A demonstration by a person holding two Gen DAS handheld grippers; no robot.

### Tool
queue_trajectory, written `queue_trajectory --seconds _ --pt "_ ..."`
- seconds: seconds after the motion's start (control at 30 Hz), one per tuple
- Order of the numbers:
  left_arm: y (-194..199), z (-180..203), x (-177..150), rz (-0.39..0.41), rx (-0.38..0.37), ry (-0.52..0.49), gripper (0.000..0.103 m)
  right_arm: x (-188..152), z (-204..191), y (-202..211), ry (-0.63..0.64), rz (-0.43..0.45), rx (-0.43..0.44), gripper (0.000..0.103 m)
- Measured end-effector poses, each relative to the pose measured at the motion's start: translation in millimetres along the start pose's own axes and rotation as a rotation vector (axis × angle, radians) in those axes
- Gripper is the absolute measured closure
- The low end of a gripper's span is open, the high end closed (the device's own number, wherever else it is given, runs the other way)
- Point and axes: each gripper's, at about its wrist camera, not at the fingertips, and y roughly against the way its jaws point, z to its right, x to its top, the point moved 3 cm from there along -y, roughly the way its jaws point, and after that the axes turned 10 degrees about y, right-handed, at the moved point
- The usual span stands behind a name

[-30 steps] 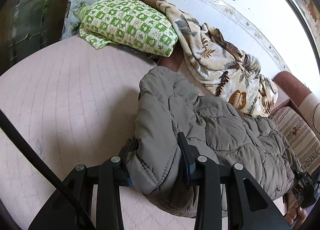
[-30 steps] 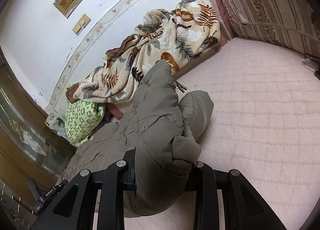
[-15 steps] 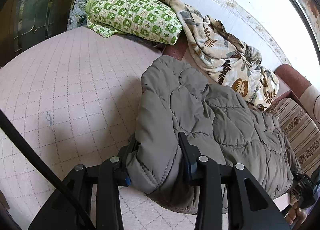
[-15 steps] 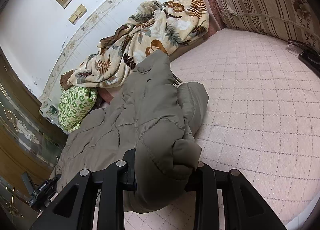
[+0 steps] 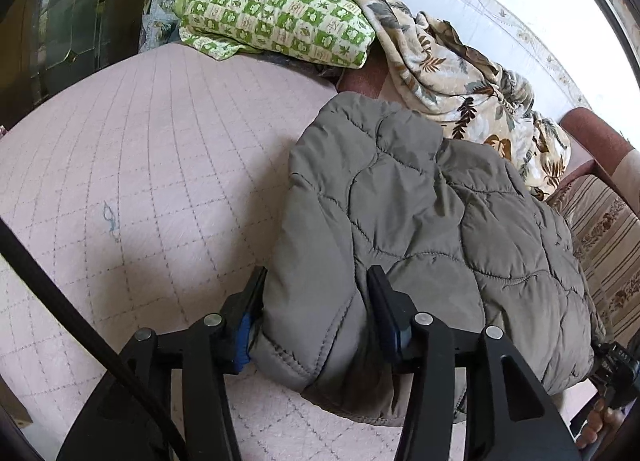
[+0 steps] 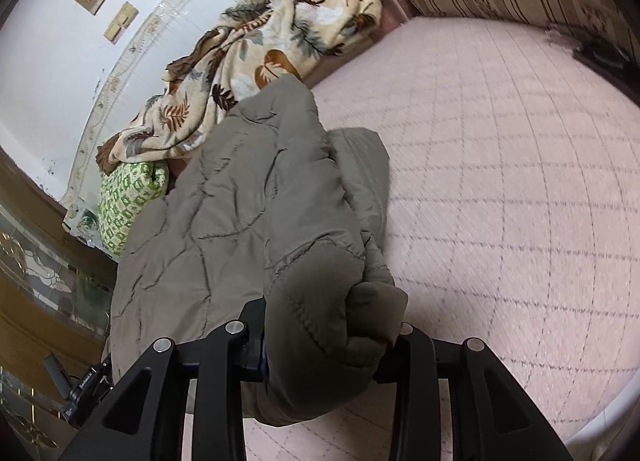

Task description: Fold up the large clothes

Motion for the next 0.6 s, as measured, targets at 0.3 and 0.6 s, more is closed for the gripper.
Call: queue_trajectory --seconds 0.3,0.6 --pt "-0.1 -4.1 -2.4 0.005 0.009 0.003 0.048 -5.7 5.1 -4.2 0.000 -0.009 -0.016 0.061" --pt "0.6 -7.5 -2.7 0.005 0.013 0.009 0.044 -6.0 6.8 -5.4 -0.010 -0.018 -0.014 0.057"
